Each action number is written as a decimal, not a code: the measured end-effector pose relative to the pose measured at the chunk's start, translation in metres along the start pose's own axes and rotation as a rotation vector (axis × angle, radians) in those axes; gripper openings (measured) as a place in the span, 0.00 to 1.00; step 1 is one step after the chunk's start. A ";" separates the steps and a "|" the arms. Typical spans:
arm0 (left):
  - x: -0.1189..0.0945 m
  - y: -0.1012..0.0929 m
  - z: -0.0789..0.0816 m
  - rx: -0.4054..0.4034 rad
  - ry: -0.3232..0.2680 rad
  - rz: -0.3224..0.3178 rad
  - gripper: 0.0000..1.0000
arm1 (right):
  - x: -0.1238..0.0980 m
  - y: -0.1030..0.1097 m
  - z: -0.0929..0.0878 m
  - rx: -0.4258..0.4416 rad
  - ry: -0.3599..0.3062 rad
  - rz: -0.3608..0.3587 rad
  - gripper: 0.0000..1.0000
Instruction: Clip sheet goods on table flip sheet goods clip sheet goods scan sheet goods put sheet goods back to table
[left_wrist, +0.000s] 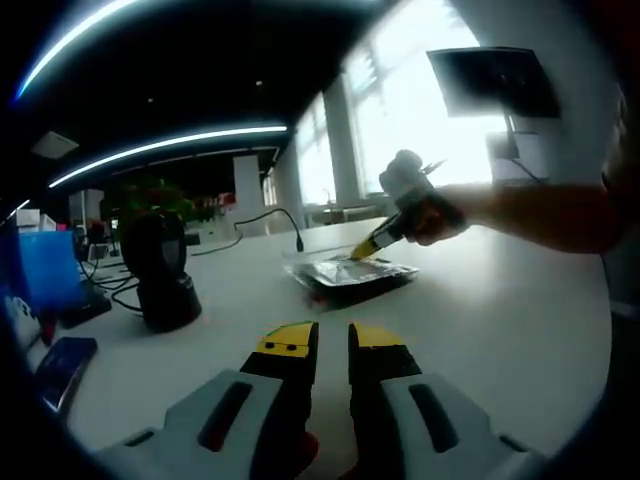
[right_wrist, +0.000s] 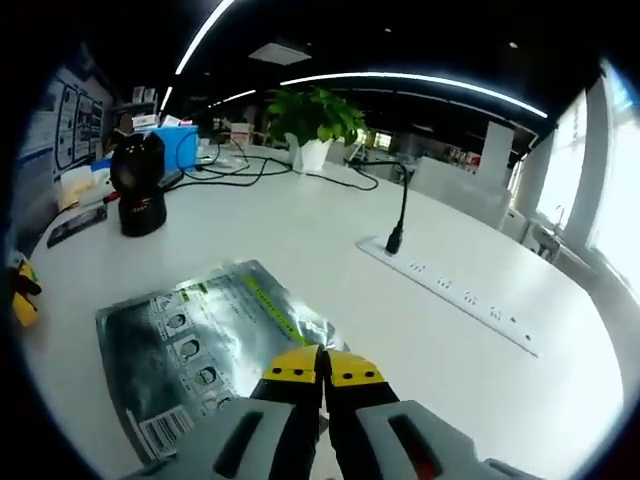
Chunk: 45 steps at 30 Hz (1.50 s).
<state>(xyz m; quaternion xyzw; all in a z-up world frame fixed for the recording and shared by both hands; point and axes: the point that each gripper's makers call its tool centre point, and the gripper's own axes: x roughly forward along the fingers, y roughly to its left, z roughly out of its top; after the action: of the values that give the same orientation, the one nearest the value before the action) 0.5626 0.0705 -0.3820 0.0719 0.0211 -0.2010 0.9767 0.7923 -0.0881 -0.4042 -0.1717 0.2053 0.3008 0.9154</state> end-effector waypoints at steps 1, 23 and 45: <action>0.000 0.000 0.000 -0.001 0.000 0.000 0.05 | -0.003 0.000 0.002 0.004 -0.005 0.002 0.00; 0.000 0.000 0.000 -0.016 -0.001 -0.005 0.05 | -0.052 0.002 0.027 0.003 -0.095 -0.010 0.00; -0.001 -0.003 0.002 -0.018 0.003 -0.018 0.05 | -0.115 0.026 0.024 -0.046 -0.157 0.032 0.00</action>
<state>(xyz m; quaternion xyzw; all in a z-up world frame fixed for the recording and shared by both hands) 0.5606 0.0676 -0.3804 0.0630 0.0252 -0.2093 0.9755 0.6979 -0.1129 -0.3336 -0.1651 0.1287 0.3326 0.9195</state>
